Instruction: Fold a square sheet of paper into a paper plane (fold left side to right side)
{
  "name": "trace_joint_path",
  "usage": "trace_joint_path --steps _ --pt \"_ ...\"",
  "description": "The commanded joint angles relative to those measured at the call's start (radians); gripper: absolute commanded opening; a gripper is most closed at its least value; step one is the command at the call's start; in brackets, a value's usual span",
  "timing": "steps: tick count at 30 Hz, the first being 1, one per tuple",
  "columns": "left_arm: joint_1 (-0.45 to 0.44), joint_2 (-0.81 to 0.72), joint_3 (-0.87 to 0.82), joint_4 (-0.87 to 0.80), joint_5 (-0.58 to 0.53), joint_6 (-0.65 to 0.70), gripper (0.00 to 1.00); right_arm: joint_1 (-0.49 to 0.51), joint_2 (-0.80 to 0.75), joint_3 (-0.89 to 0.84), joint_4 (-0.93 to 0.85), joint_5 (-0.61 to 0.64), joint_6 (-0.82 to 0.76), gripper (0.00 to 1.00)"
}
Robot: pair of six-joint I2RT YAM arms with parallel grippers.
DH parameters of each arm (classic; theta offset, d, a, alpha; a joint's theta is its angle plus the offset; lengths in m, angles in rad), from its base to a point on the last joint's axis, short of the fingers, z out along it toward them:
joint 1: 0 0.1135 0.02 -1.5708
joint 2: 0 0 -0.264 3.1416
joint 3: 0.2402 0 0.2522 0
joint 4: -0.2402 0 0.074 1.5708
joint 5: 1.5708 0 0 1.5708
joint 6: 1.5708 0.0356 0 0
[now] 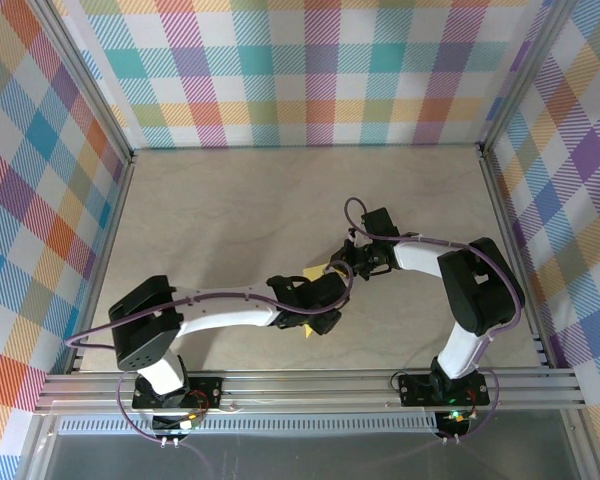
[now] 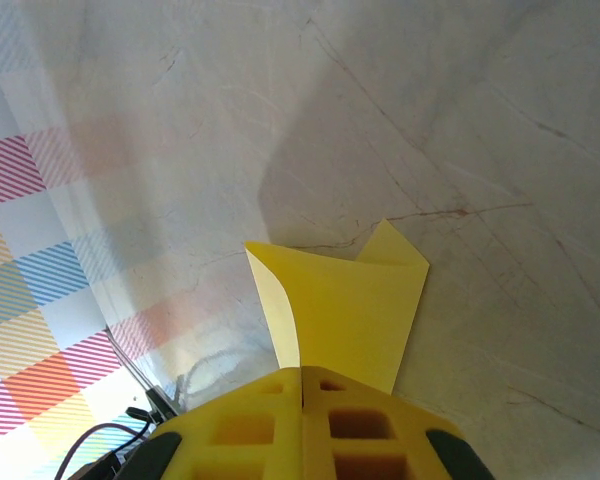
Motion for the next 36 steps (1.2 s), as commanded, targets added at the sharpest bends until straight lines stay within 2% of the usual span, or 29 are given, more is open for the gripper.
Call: trace_joint_path --steps 1,8,13,19,36 --pt "-0.014 0.053 0.049 -0.063 -0.101 -0.041 0.55 0.006 -0.022 0.021 -0.021 0.001 0.018 0.00" --pt "-0.035 0.157 0.105 -0.109 -0.179 -0.068 0.55 0.008 -0.018 0.025 -0.021 0.000 0.024 0.00" --pt "-0.035 0.174 0.113 -0.113 -0.181 -0.076 0.49 0.008 -0.015 0.025 -0.023 0.006 0.025 0.00" --pt "-0.035 0.180 0.108 -0.110 -0.160 -0.079 0.33 0.009 -0.005 0.025 -0.023 0.010 0.024 0.00" --pt "-0.035 0.202 0.101 -0.094 -0.116 -0.088 0.20 0.009 0.014 0.016 -0.045 0.045 0.007 0.00"
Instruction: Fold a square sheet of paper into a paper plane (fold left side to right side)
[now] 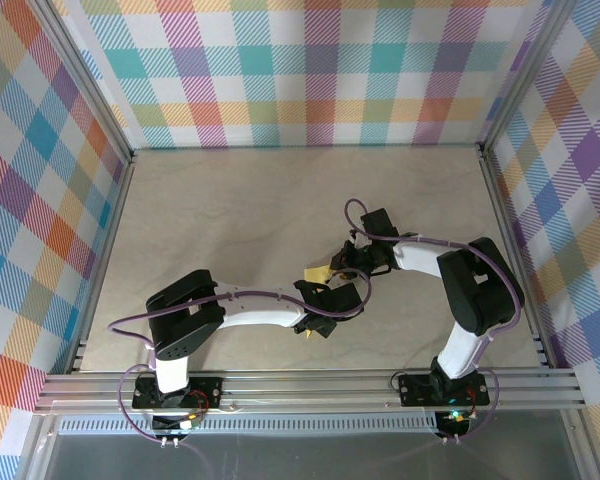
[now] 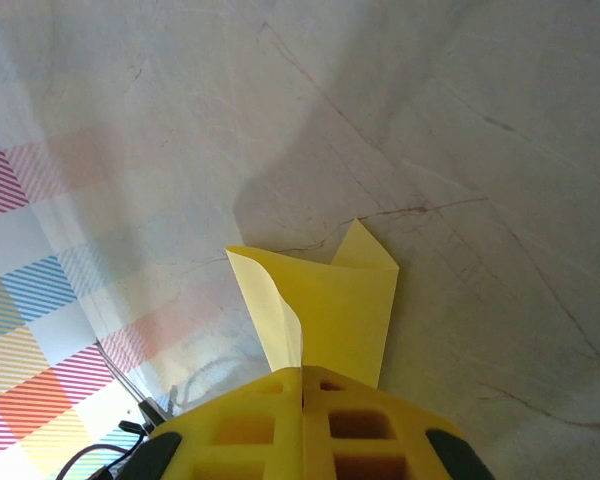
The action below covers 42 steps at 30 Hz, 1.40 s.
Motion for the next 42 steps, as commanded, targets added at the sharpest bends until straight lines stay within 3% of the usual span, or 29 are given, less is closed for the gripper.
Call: trace_joint_path --steps 1,12,20,27,35,42 --pt "-0.007 0.016 0.013 -0.005 0.019 -0.012 0.19 0.008 0.014 0.013 -0.022 0.012 -0.011 0.00" --pt "-0.008 0.041 0.022 0.010 0.059 -0.015 0.18 0.008 0.017 0.018 -0.054 0.033 -0.030 0.00" --pt "-0.001 -0.026 -0.014 0.035 0.047 -0.031 0.18 0.008 0.002 0.019 -0.064 0.040 -0.034 0.00" --pt "0.042 -0.109 -0.068 0.091 0.134 -0.041 0.18 0.008 -0.008 0.030 -0.081 0.052 -0.042 0.00" --pt "0.052 -0.132 -0.071 0.107 0.170 -0.032 0.24 0.008 -0.005 0.031 -0.087 0.050 -0.042 0.00" --pt "0.053 -0.109 -0.075 0.092 0.128 -0.042 0.22 0.008 -0.009 0.032 -0.087 0.046 -0.038 0.00"
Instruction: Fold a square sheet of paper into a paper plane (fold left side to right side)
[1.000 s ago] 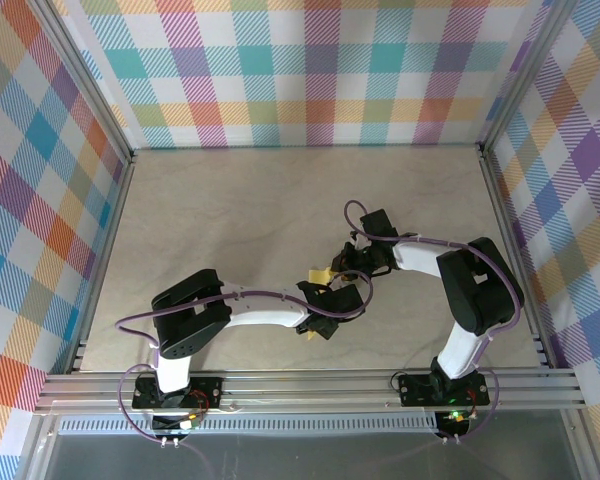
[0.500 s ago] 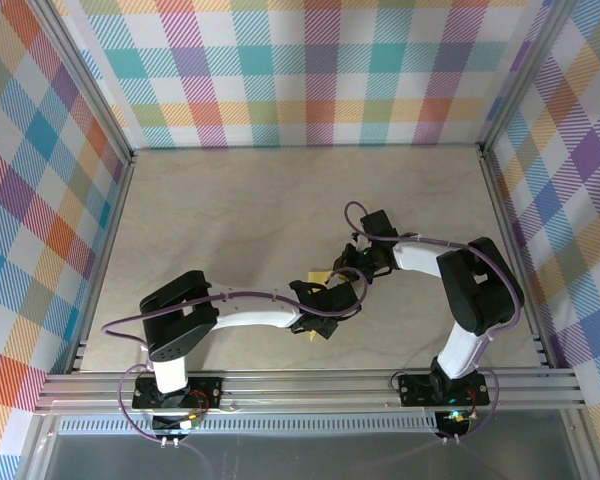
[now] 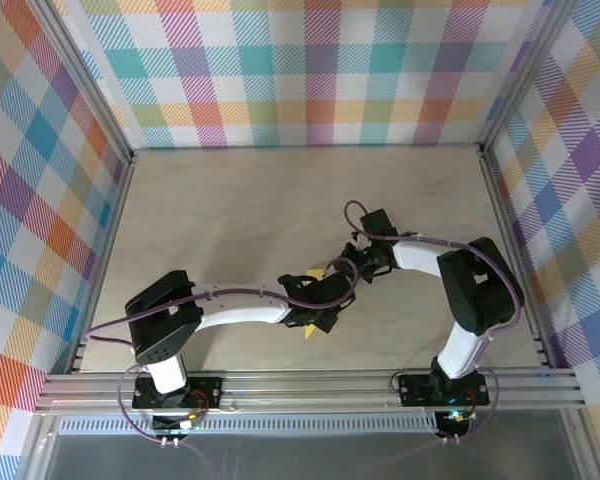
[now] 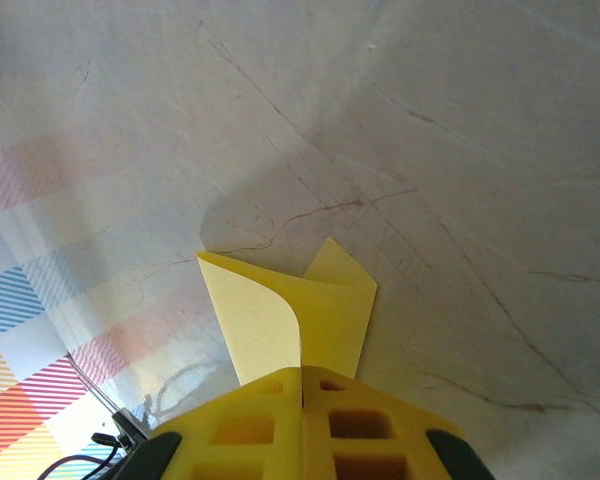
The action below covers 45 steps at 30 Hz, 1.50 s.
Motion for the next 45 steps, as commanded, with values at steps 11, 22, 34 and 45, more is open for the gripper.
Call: trace_joint_path --steps 11,22,34,45 --pt "0.003 0.042 -0.005 -0.027 -0.042 0.010 0.36 0.005 -0.010 0.019 0.001 -0.037 0.045 0.00" --pt "-0.023 0.075 0.023 -0.060 -0.079 0.034 0.37 0.005 0.000 0.023 0.011 -0.055 0.073 0.00" --pt "-0.023 0.071 0.027 -0.045 -0.049 0.032 0.24 0.005 0.014 0.022 -0.010 -0.039 0.057 0.00" --pt "-0.023 0.030 0.053 -0.055 -0.053 0.024 0.29 0.007 0.032 0.026 -0.022 -0.035 0.045 0.00"
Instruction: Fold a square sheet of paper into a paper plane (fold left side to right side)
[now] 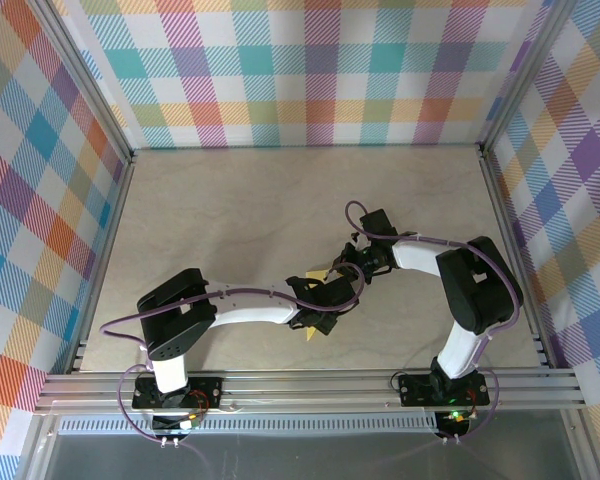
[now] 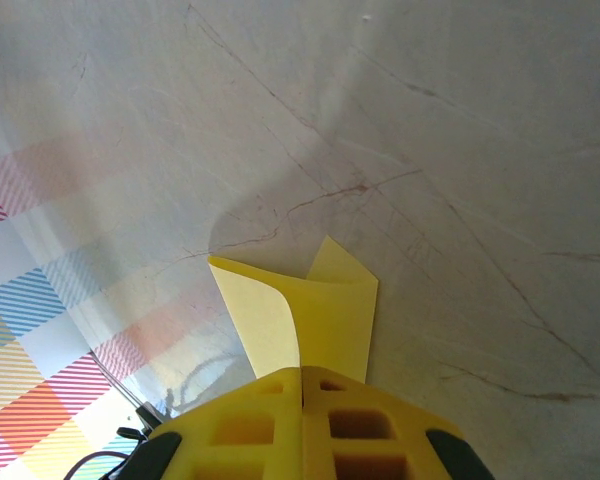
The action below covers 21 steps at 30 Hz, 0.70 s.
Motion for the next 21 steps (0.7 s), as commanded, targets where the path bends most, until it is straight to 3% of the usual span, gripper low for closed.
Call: trace_joint_path --steps 1,17,21 --pt "-0.008 -0.035 0.029 -0.026 -0.001 -0.006 0.29 0.008 0.022 0.025 -0.024 -0.004 -0.008 0.00" --pt "-0.004 -0.041 -0.023 0.002 0.009 -0.054 0.10 0.008 0.011 0.028 -0.032 0.004 -0.017 0.00" --pt "0.020 -0.076 -0.072 0.047 0.045 -0.092 0.06 0.001 -0.030 0.027 0.002 0.004 -0.021 0.12"
